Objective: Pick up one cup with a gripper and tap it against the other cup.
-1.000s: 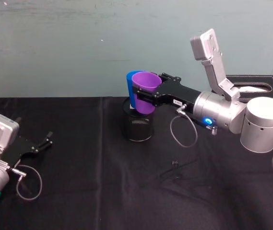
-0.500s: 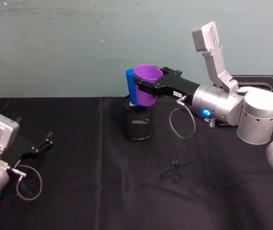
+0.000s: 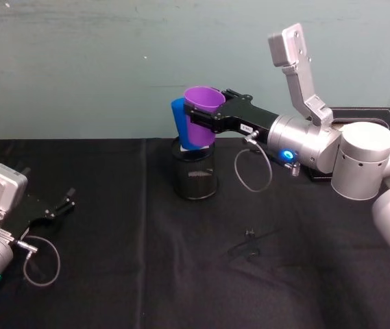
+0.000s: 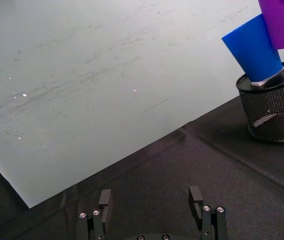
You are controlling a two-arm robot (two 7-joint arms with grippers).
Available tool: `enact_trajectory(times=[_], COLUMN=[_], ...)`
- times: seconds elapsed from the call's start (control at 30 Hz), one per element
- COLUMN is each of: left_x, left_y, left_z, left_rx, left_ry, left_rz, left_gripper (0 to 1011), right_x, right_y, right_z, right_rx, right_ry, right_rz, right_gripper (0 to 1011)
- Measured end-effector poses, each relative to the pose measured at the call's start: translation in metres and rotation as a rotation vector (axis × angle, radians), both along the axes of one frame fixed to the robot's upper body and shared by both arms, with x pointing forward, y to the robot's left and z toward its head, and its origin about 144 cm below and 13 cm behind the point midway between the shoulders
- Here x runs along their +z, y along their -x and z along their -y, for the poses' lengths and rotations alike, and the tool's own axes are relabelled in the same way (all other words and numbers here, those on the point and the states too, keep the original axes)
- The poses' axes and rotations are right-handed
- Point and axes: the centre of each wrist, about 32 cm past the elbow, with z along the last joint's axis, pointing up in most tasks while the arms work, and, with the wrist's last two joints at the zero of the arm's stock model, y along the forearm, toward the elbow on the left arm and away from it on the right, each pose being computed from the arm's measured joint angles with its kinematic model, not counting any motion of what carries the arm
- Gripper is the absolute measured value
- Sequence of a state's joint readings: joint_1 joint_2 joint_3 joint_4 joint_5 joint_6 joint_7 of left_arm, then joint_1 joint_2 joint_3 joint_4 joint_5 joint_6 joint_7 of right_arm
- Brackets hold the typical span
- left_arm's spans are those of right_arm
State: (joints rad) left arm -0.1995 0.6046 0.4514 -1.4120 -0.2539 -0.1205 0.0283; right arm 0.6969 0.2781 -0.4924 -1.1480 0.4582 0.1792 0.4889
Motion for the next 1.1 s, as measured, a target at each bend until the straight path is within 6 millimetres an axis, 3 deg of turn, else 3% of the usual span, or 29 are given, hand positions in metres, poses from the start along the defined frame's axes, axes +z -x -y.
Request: enact_trajectory(times=[1.1], left_x=[0.0000], left_y=[0.0000], left_z=[0.0000], left_rx=[0.000], left_ry=[0.000], left_rz=[0.000], left_gripper=[1000], right_x=[-0.0006], right_y=[0.0013], right_z=[-0.0043], right_rx=[0.030], right_ry=[-0.008], right_rz=[-0.011], right_gripper=[733])
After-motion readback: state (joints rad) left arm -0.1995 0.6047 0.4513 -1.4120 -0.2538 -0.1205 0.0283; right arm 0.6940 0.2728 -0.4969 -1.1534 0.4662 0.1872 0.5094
